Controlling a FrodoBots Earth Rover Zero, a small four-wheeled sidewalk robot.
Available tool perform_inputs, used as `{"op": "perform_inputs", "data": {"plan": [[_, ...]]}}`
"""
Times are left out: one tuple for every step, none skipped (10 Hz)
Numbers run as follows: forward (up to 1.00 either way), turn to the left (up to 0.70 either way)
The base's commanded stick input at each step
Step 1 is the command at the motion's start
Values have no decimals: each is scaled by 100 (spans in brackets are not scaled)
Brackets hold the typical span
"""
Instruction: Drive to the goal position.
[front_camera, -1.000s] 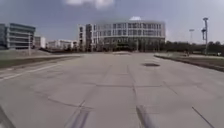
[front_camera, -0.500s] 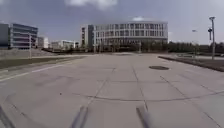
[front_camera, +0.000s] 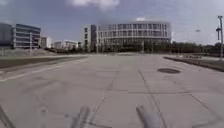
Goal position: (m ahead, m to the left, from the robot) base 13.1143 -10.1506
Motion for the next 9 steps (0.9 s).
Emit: {"op": "perform_inputs", "data": {"plan": [[100,-38],[100,-38],[100,-38],[100,-16],[100,2],[100,2],[100,2],[100,2],[100,2]]}}
